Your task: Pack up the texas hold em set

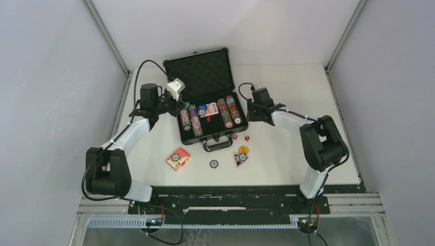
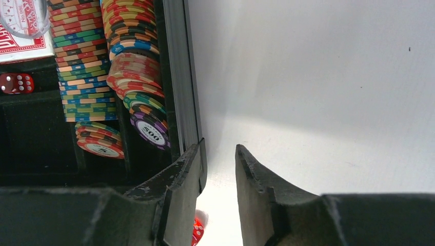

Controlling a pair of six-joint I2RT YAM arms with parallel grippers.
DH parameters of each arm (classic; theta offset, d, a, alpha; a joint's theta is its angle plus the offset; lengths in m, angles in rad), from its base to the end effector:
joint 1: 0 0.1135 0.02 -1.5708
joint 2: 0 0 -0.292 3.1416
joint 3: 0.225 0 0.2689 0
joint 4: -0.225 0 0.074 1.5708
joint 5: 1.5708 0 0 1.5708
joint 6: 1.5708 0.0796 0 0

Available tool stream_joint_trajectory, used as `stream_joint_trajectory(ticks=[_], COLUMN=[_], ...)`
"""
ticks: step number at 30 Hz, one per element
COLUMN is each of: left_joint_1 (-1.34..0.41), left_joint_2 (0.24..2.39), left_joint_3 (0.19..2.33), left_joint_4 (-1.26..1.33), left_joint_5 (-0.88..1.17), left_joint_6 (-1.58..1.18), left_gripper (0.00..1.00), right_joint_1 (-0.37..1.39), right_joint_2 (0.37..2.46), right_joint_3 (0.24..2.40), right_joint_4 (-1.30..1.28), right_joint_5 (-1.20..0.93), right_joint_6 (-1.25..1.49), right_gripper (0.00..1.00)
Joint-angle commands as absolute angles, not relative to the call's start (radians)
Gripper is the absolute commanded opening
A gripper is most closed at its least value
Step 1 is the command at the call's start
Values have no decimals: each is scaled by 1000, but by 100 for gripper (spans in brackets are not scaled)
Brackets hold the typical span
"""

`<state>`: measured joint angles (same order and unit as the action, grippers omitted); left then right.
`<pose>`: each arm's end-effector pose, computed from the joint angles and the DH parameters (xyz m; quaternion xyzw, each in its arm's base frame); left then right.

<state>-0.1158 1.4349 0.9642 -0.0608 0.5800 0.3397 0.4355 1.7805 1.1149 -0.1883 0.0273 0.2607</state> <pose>0.3550 -0.0852 0.2662 0.3261 0.7782 -0.1935 0.5006 0.3862 0.1773 0.1687 -0.0770 0.9332 0.1076 0.3341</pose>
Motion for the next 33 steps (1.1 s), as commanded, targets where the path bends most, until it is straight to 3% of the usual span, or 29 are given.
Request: stream_joint_trajectory(ticks=[1,6,16,28,33], left_joint_1=[-119,-131,-173,-179,-179], left_joint_2=[1438,1443,1455,1460,1463], left_joint_3=[1015,1018,1033,1044,1046], left_joint_4=[-12,-8,-31,-53,-52], left_joint_5=[594,607,637,623,625], left_joint_6=[327,320,338,347,345], left_gripper=[0,0,0,0,0], right_joint_1=[457,465,504,473,468], right_joint_2=[1721,1685,1694,1772,1786], right_joint_3=[1091,1091,1094,1119,1125], right_joint_4=[-140,-145,-129,-217,-226], right_joint_5=[-3,-3,-26,30,17], right_joint_6=[256,246,220,247,244], right_gripper=[43,48,49,38,29])
